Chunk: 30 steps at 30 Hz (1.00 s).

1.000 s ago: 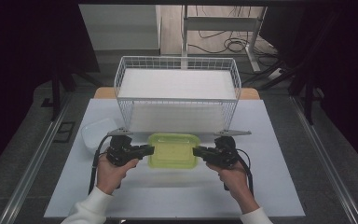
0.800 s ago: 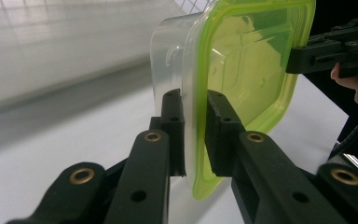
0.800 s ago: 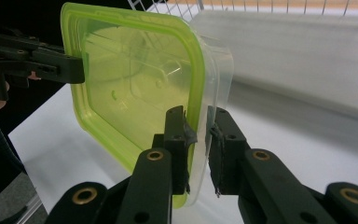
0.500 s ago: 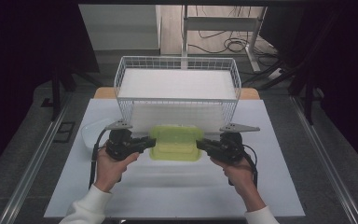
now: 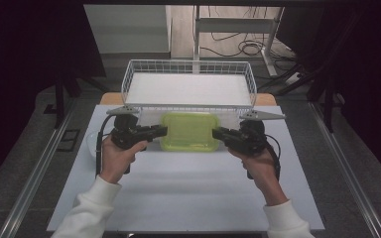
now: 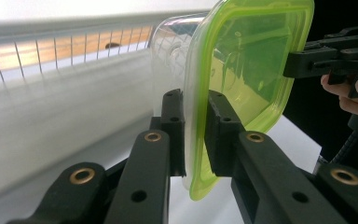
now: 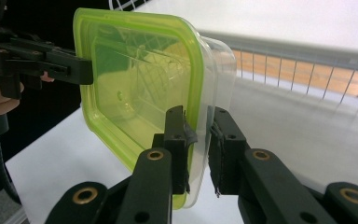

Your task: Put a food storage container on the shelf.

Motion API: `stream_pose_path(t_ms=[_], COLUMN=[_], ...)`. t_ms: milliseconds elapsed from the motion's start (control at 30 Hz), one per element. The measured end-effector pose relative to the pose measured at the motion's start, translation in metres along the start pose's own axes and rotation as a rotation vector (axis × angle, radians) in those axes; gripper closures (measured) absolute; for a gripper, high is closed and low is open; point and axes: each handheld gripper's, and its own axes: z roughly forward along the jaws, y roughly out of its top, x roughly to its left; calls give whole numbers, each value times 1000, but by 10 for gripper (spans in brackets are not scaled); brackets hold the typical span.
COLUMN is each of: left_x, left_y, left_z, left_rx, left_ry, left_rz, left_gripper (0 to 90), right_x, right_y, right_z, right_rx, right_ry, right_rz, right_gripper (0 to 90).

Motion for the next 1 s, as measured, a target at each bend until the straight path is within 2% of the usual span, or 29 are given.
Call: stream_pose_path(t_ms=[33,67,200,233,267,367,500,533,567,633,667,700,733,1000], left_x=[0,4,8,8,13,21,26,31,31,37,45,45,52,77], left_y=[0,9,26,26,35,49,62,71,71,78,84,84,90,110], left_z=[0,2,4,4,5,6,7,8,8,10,13,13,17,29], left_rx=[0,4,7,7,12,17,26,35,35,40,47,47,53,82], left_ry=[0,-4,-2,-2,-15,-32,-29,-25,-25,-30,-44,-44,-57,-76], left_rz=[0,-1,-1,-1,-13,-38,-46,-52,-52,-71,-93,-93,-114,-170], left_gripper=[794,795,795,795,795,795,795,795,794,794,794,794,794,795], right_x=[0,-5,-13,-13,-17,-23,-29,-34,-34,-40,-42,-42,-45,-63], right_y=[0,8,24,24,32,46,60,70,70,83,87,87,94,116], right_z=[0,2,5,5,6,8,12,15,15,22,24,24,28,47], right_rx=[0,0,2,2,0,0,2,9,9,21,25,25,32,66], right_ry=[0,10,14,14,17,35,49,53,53,58,60,60,61,62], right_rz=[0,10,10,10,13,36,48,56,56,73,80,80,92,148], right_gripper=[784,786,786,786,786,786,787,789,789,789,789,789,789,792])
